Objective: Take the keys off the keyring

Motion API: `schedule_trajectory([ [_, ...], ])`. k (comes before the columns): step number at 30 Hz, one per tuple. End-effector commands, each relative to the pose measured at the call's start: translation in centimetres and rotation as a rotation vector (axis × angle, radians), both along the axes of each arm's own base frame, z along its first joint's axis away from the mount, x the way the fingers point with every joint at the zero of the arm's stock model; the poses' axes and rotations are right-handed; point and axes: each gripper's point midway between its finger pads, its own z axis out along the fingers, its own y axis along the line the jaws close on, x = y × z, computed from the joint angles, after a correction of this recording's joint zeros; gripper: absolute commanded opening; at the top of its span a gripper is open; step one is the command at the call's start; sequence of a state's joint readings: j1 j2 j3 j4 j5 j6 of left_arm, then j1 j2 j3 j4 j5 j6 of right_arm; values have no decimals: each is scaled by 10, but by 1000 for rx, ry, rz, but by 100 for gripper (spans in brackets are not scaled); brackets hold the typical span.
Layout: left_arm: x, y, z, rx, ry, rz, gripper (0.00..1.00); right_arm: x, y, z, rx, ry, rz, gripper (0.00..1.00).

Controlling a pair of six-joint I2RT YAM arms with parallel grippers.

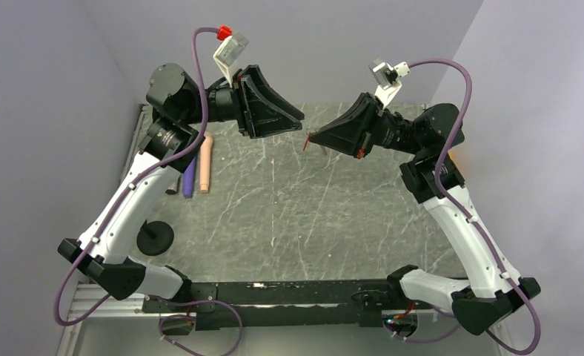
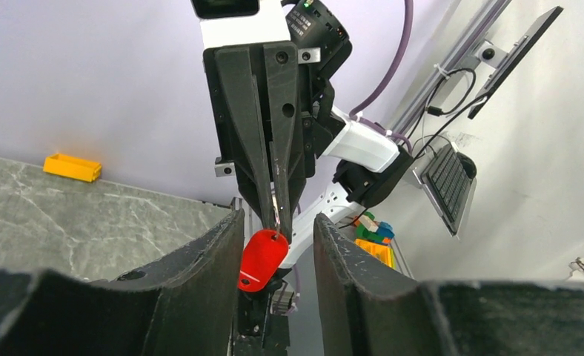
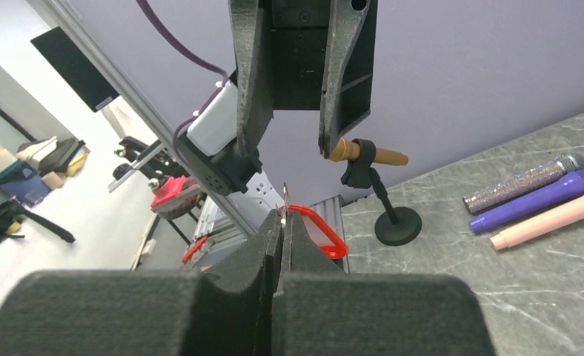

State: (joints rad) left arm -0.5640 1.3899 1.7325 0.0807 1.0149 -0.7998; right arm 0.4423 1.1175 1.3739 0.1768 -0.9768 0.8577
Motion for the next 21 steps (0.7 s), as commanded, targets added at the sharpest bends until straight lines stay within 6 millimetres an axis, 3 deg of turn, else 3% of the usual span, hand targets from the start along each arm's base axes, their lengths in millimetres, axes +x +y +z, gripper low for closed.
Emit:
schedule_trajectory([
  [1, -11, 7, 8, 0, -64, 6, 43, -6, -1, 21, 37, -70, 2, 0],
  [13, -8, 2, 7, 23, -80, 28, 38, -3, 4, 22, 22, -61, 12, 0],
  [21, -8, 0, 4, 47, -89, 33, 29, -3, 5, 20, 15, -51, 17, 0],
])
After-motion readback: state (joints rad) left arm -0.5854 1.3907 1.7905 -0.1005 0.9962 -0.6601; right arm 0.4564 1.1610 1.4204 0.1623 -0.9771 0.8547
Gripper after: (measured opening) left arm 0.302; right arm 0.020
